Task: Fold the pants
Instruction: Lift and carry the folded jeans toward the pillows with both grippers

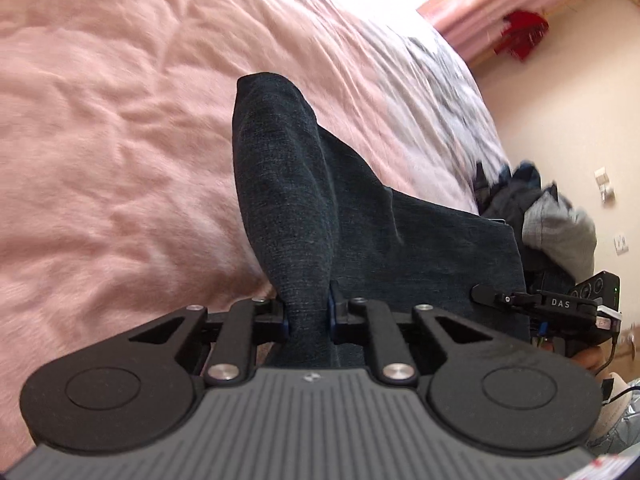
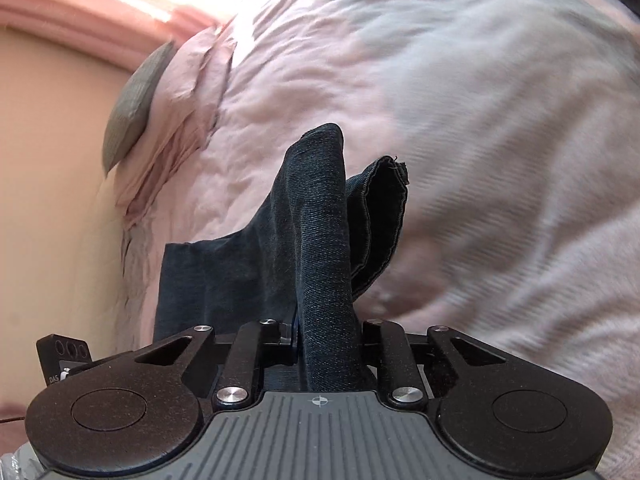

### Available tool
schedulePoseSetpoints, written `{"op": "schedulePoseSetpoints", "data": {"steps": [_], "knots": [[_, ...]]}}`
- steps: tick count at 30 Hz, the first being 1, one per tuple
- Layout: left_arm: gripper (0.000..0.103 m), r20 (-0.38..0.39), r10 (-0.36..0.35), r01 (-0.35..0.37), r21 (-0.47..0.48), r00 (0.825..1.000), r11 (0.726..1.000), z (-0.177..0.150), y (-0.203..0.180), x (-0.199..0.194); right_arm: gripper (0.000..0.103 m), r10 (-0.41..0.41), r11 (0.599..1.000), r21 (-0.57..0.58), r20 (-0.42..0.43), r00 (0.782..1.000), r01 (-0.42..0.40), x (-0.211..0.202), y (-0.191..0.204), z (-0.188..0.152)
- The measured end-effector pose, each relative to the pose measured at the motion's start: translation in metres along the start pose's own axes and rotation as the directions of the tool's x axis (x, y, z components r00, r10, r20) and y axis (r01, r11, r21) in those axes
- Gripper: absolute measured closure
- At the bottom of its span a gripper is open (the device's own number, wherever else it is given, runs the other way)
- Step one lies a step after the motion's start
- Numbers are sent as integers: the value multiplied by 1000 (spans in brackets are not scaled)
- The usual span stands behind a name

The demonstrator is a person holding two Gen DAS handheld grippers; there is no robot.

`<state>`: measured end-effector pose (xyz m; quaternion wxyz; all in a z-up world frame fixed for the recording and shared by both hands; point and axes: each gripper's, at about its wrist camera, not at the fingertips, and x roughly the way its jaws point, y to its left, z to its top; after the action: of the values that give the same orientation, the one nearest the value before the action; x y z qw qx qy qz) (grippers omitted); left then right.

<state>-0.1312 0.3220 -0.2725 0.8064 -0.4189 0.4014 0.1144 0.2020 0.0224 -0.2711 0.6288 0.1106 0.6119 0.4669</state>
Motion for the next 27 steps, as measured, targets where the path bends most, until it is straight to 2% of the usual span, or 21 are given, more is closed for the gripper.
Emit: {"op": "schedulePoseSetpoints", "data": {"steps": [3, 6, 10, 14, 19, 27], "knots": [[91, 84, 26, -21, -56, 996, 998, 2, 9, -40, 87, 29, 997, -70, -45, 999, -32, 13, 42, 19], [91, 171, 70, -51, -110, 983, 993, 4, 22, -81, 87, 62, 986, -149, -102, 993, -76, 36, 91, 35], [91, 274, 149, -92, -211, 950, 973, 5, 53, -137, 87, 105, 961, -234, -188, 977, -148, 80, 158, 46], [91, 318, 245, -137, -327, 916, 935, 11, 100, -186, 87, 124, 922, -323, -276, 953, -213, 145, 238, 47], [91, 350, 326, -169, -409, 878, 897, 37, 190, -251, 87, 116, 883, -391, -352, 929, -258, 249, 335, 36], [91, 354, 392, -213, -451, 849, 867, 106, 358, -332, 87, 93, 883, -381, -429, 899, -273, 440, 470, 19]]}}
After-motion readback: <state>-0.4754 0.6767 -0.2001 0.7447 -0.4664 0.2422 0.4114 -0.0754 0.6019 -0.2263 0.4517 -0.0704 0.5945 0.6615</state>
